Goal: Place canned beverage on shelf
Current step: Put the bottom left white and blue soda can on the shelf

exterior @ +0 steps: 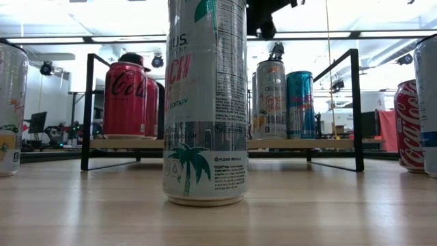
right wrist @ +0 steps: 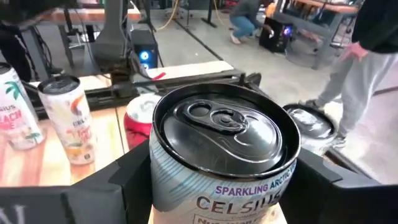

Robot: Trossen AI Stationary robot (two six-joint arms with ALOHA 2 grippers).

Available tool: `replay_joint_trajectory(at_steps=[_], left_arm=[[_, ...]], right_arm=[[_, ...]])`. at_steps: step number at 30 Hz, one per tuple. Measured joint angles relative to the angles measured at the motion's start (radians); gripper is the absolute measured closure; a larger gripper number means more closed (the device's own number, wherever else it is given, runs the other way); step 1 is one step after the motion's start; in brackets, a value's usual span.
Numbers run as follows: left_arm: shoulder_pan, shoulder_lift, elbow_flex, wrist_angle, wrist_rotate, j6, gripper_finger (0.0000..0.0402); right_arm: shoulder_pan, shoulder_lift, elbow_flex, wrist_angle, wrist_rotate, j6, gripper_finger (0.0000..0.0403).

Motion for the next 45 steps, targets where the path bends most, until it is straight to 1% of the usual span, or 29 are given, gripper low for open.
replay_joint_trajectory(at_steps=[5, 10, 23, 33, 45], left_arm=[[-0.002, 0.0, 0.005, 0.0, 0.0, 0.021, 0.0128], [-0.002, 0.001, 0.004, -0.004, 0.0, 0.022, 0.0128], [-0.002, 0.002, 0.004, -0.005, 0.0, 0.023, 0.0128], [-0.002, 0.003, 0.003, -0.013, 0.0, 0.025, 0.0128], [-0.002, 0.003, 0.003, -0.021, 0.0, 0.026, 0.0128]], right_arm=[[-0.002, 0.069, 0.008, -0.007, 0.015, 0.053, 0.0159], [-0.002, 0.104, 0.008, -0.016, 0.064, 0.109, 0.0159], [-0.004, 0.12, 0.005, -0.015, 0.096, 0.125, 0.0159], [-0.004, 0.125, 0.003, -0.021, 0.086, 0.168, 0.0159], [-0.004, 0.191, 0.012, 0.017, 0.104, 0.201, 0.0159]])
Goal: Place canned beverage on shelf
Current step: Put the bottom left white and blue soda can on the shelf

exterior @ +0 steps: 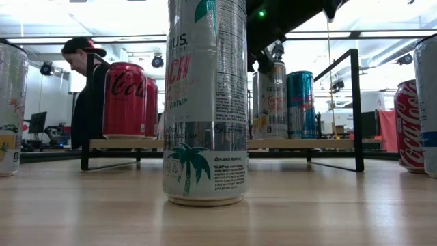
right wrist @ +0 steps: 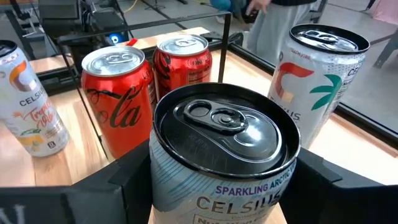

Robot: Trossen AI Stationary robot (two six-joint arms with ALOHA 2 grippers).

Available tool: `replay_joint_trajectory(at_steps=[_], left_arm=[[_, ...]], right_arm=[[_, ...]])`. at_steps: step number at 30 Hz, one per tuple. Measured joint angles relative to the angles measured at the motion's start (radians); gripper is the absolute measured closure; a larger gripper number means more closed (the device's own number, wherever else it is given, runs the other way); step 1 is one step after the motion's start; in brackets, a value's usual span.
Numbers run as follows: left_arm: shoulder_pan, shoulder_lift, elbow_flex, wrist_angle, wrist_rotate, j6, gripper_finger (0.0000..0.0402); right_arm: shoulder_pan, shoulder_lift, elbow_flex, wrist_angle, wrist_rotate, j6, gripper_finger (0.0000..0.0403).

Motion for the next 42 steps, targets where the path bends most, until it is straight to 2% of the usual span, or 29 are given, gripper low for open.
replay_joint_trajectory(at_steps=[33, 35, 39, 42], left_arm=[[0.0, 0.0, -0.001, -0.007, 0.0, -0.001, 0.0128], [0.0, 0.0, -0.001, -0.007, 0.0, -0.001, 0.0128], [0.0, 0.0, -0.001, -0.007, 0.0, -0.001, 0.0128], [0.0, 0.0, -0.001, -0.013, 0.0, -0.001, 0.0128]], right_arm=[[-0.001, 0.005, 0.013, -0.013, 0.02, -0.026, 0.0158], [-0.001, 0.005, 0.013, -0.014, 0.02, -0.021, 0.0138], [-0.003, 0.005, 0.013, -0.022, 0.028, 0.0, 0.0062], [-0.003, 0.004, 0.013, -0.018, 0.035, 0.008, 0.0035]])
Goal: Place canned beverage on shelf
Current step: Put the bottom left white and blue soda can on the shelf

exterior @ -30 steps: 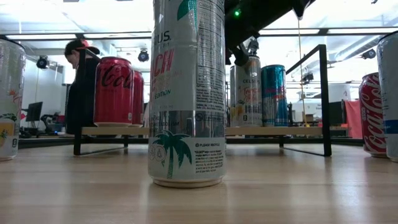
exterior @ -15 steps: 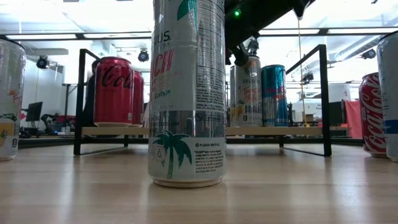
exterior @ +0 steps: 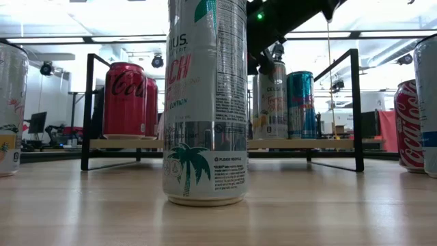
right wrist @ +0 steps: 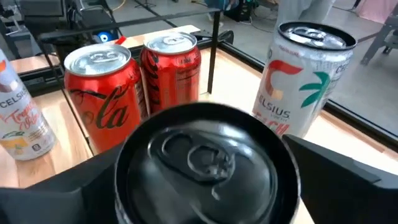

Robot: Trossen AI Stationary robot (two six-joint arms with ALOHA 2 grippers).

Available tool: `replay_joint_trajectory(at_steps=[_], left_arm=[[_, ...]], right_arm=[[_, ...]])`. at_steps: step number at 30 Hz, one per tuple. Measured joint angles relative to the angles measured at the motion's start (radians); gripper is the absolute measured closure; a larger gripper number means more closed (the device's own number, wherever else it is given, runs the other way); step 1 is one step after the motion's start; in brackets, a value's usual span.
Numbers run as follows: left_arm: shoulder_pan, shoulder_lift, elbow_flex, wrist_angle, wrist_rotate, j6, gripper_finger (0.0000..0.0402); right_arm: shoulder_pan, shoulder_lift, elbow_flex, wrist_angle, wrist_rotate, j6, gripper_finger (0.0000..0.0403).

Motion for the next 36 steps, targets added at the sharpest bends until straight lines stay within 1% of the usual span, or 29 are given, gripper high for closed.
replay_joint_trajectory(at_steps=[9, 14, 16, 18, 23, 25, 28, 31, 36], left_arm=[[0.0, 0.0, 0.0, -0.007, 0.0, 0.0, 0.0128], [0.0, 0.0, 0.0, -0.017, 0.0, 0.0, 0.0128], [0.0, 0.0, 0.0, -0.02, 0.0, 0.0, 0.0128], [0.0, 0.0, 0.0, -0.023, 0.0, 0.0, 0.0128], [0.0, 0.0, 0.0, -0.03, 0.0, 0.0, 0.0128], [0.0, 0.0, 0.0, -0.034, 0.0, 0.0, 0.0128], [0.0, 0.0, 0.0, -0.038, 0.0, 0.0, 0.0128], [0.0, 0.0, 0.0, -0.044, 0.0, 0.0, 0.0128], [0.0, 0.0, 0.0, -0.044, 0.0, 0.0, 0.0128]], right_arm=[[0.0, -0.019, 0.057, -0.008, 0.002, -0.069, 0.0032], [0.0, -0.051, 0.12, -0.106, 0.032, -0.116, 0.0031], [0.0, -0.061, 0.162, -0.174, 0.031, -0.133, 0.0031], [0.0, -0.067, 0.216, -0.268, 0.007, -0.137, 0.0031], [-0.003, -0.065, 0.397, -0.6, -0.119, -0.093, 0.0037], [-0.006, -0.062, 0.456, -0.703, -0.176, -0.087, 0.0057], [-0.007, -0.06, 0.507, -0.802, -0.234, -0.079, 0.0107], [-0.009, -0.059, 0.531, -0.866, -0.272, -0.062, 0.0178], [-0.009, -0.059, 0.503, -0.891, -0.271, -0.045, 0.0313]])
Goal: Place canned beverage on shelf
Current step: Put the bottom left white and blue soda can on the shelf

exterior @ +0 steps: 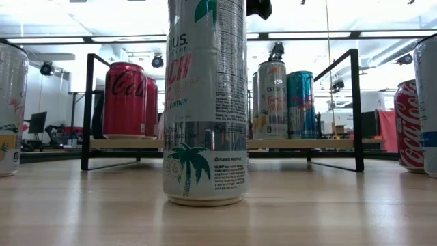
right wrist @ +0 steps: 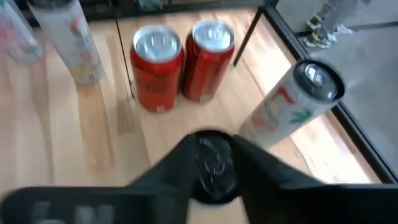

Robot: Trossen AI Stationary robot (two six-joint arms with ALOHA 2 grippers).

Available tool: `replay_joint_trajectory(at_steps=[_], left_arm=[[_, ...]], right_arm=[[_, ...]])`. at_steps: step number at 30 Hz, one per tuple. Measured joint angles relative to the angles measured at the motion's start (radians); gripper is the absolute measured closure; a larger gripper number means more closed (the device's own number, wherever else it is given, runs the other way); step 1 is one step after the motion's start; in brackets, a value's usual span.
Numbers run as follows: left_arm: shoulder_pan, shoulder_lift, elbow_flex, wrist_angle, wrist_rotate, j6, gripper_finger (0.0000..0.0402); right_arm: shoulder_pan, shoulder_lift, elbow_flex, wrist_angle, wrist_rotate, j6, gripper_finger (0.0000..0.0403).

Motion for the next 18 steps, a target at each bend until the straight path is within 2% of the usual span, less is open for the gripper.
replay_joint_trajectory(at_steps=[2, 4, 18], left_arm=[[0.0, 0.0, 0.0, 0.0, 0.0, 0.0, 0.0128], [0.0, 0.0, 0.0, -0.001, 0.0, 0.0, 0.0128], [0.0, 0.0, 0.0, -0.007, 0.0, 0.0, 0.0128]], right_arm=[[0.0, 0.002, -0.02, -0.007, 0.0, 0.0, 0.0363], [0.0, 0.004, -0.032, -0.011, 0.0, 0.002, 0.0384], [-0.017, 0.021, -0.044, -0.058, 0.008, -0.008, 0.0394]])
